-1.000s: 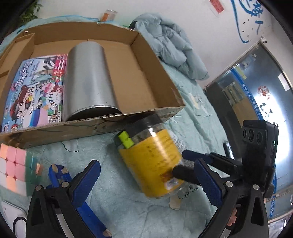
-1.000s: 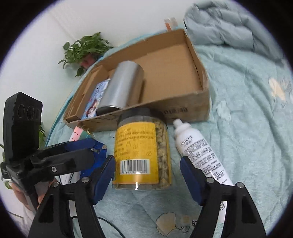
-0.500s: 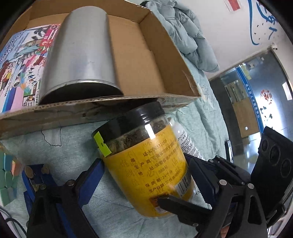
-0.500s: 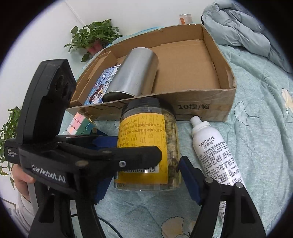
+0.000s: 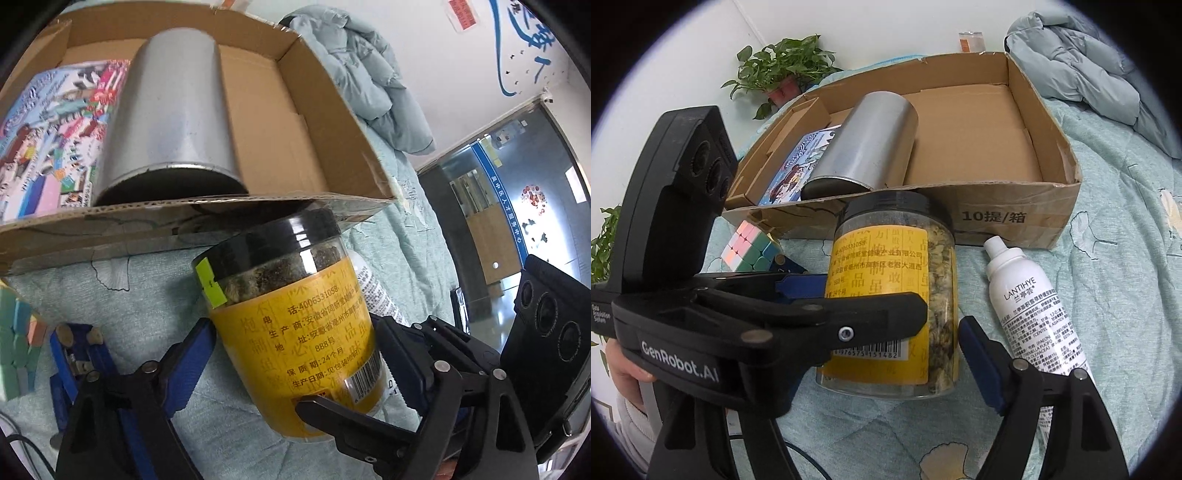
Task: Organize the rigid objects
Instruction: 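Lift the yellow jar with the left gripper and carry it over the box, then lower the jar beside the silver can and open the left gripper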
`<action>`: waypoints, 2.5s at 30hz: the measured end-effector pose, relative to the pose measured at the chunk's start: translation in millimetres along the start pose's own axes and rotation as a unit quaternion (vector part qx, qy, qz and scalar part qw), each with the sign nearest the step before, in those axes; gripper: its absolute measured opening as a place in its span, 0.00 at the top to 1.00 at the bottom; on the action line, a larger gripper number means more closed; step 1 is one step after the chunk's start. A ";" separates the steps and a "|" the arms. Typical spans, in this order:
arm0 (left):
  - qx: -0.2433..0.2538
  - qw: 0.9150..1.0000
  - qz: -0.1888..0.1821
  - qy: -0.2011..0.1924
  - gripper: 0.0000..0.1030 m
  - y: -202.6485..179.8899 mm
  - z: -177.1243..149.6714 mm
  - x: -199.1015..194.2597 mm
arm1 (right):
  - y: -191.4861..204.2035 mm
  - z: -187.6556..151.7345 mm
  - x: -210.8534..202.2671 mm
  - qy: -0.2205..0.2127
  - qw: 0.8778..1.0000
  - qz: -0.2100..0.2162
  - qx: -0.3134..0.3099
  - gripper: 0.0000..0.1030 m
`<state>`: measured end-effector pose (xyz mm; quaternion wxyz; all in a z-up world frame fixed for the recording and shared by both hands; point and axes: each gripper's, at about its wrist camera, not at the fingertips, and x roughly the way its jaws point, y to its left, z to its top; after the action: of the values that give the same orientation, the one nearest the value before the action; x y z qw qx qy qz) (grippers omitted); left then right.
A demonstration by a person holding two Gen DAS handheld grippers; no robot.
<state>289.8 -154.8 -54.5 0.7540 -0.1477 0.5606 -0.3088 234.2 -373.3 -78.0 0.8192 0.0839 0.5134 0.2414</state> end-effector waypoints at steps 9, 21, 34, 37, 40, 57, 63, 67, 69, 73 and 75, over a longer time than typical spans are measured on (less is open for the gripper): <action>0.052 0.997 0.022 -0.060 0.23 -28.0 -11.9 -42.4 | 7.9 -6.0 -24.9 -0.045 0.999 0.004 0.004 0.26; 0.065 0.992 0.017 -0.109 0.25 -46.4 -21.7 -89.0 | 28.5 -3.1 -55.9 -0.089 0.996 -0.011 -0.022 0.26; 0.093 0.986 0.009 -0.136 0.27 -77.4 15.8 -113.0 | 27.1 24.3 -79.8 -0.136 0.990 -0.032 -0.036 0.26; 0.101 0.985 0.012 -0.138 0.27 -80.7 24.7 -113.8 | 24.0 29.7 -80.7 -0.140 0.989 -0.029 -0.032 0.26; 0.098 0.985 0.010 -0.139 0.27 -78.5 33.4 -111.7 | 22.1 34.9 -79.4 -0.144 0.989 -0.029 -0.031 0.26; 0.056 0.991 0.014 -0.120 0.27 -58.5 97.9 -64.8 | -7.6 77.3 -51.6 -0.119 0.992 -0.022 -0.020 0.26; 0.033 0.994 0.027 -0.101 0.27 -45.7 120.0 -47.8 | -14.6 98.7 -34.7 -0.086 0.996 -0.013 -0.031 0.26; 0.019 0.997 0.042 -0.067 0.27 -35.1 126.2 -25.9 | -24.7 105.6 -16.1 -0.038 0.999 0.001 -0.014 0.26; 0.007 0.997 0.053 -0.053 0.27 -28.4 127.5 -16.5 | -29.4 104.9 -6.4 -0.015 1.000 0.008 -0.007 0.26; 0.003 0.996 0.076 -0.040 0.27 -23.1 130.6 -2.2 | -38.2 108.9 11.0 0.024 0.999 0.027 0.014 0.26; 0.007 0.995 0.090 -0.036 0.29 -25.3 131.2 1.6 | -42.3 111.6 17.8 0.039 0.999 0.029 0.024 0.26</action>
<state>405.4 -191.4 1.7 0.7995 -0.1019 0.5421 -0.2380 352.0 -389.2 -57.4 0.7891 0.1089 0.5478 0.2559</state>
